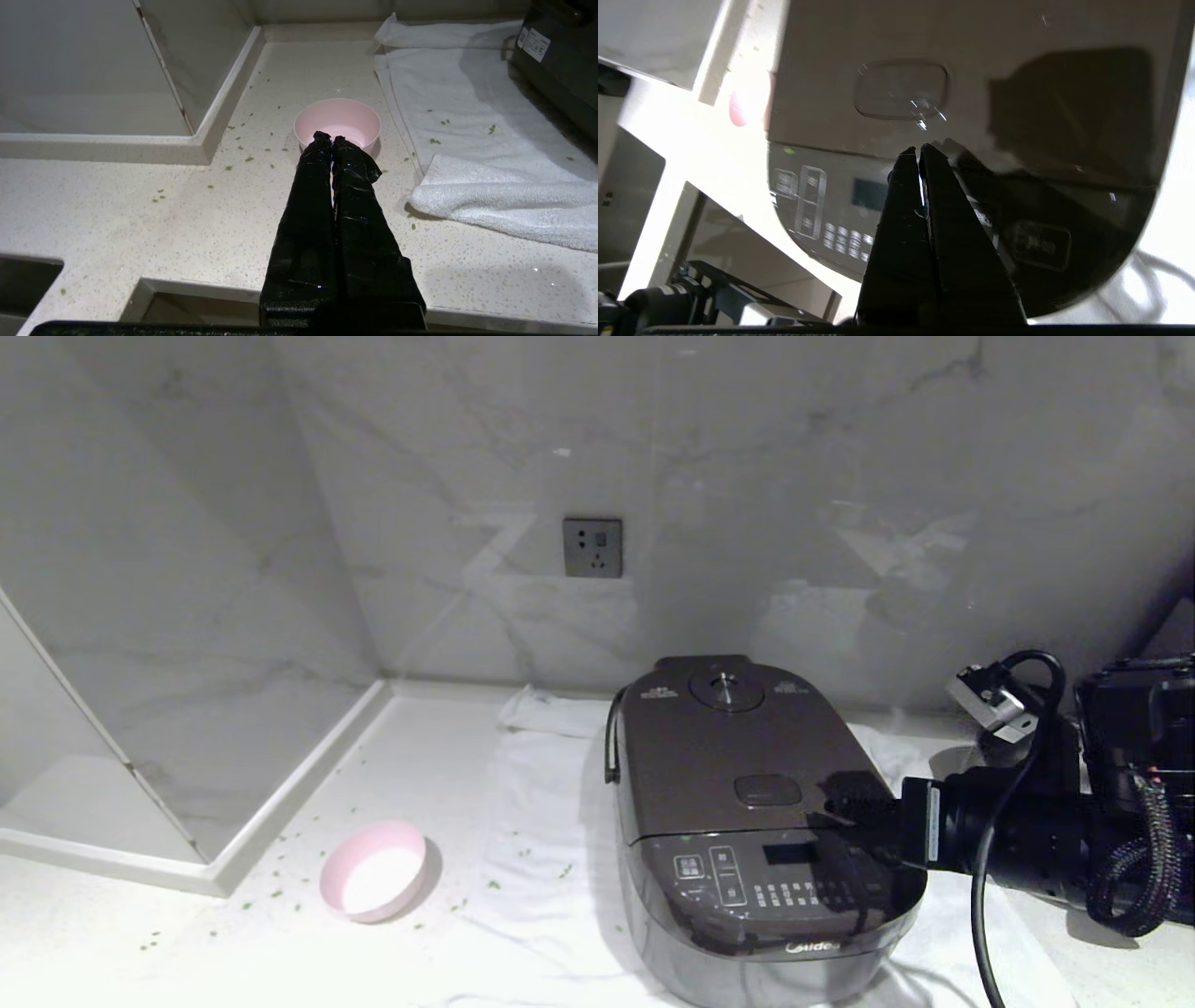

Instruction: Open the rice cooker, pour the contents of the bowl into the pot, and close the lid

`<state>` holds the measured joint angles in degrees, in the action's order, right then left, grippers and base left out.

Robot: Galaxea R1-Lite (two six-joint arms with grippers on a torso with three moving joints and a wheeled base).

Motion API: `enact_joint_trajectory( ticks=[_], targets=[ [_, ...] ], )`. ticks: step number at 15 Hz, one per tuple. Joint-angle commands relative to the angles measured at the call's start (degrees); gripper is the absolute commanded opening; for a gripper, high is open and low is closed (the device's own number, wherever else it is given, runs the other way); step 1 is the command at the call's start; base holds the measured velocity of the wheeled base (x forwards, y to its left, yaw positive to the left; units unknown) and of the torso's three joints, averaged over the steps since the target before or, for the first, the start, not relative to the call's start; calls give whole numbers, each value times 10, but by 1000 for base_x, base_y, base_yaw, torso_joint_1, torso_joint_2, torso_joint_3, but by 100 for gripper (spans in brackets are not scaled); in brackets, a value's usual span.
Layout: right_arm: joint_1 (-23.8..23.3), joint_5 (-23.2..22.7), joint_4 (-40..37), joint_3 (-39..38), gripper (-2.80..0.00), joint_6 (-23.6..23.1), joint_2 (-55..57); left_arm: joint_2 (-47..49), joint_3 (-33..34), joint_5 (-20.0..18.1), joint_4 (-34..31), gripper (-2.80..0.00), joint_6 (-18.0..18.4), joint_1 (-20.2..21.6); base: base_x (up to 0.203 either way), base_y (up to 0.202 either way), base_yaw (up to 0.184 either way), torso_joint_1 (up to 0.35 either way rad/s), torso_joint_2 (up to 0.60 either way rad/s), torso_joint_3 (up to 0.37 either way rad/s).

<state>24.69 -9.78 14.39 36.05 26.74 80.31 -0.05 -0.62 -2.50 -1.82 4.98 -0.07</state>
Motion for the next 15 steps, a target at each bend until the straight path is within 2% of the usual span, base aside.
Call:
enact_joint_trajectory(
  ticks=[1, 4, 6, 7, 10, 15],
  targets=[
    [-2, 0, -17, -5, -280, 1, 4, 0, 0, 0, -4, -280, -1, 0, 0, 0, 0, 0, 0, 0],
    [-2, 5, -60, -5, -280, 0, -23, 0, 0, 1, -4, -280, -1, 0, 0, 0, 0, 0, 0, 0],
    [0, 47, -79, -6, -280, -1, -36, 0, 0, 1, -4, -280, -1, 0, 0, 0, 0, 0, 0, 0],
    [-1, 53, -80, -7, -280, -2, -45, 0, -1, 0, -4, -280, -1, 0, 0, 0, 0, 0, 0, 0],
    [-1, 56, -106, -9, -280, -4, -71, 0, -1, 1, -4, -280, -1, 0, 0, 0, 0, 0, 0, 0],
    [-2, 52, -104, -21, -280, -2, -63, 0, 0, 1, -4, -280, -1, 0, 0, 0, 0, 0, 0, 0]
  ],
)
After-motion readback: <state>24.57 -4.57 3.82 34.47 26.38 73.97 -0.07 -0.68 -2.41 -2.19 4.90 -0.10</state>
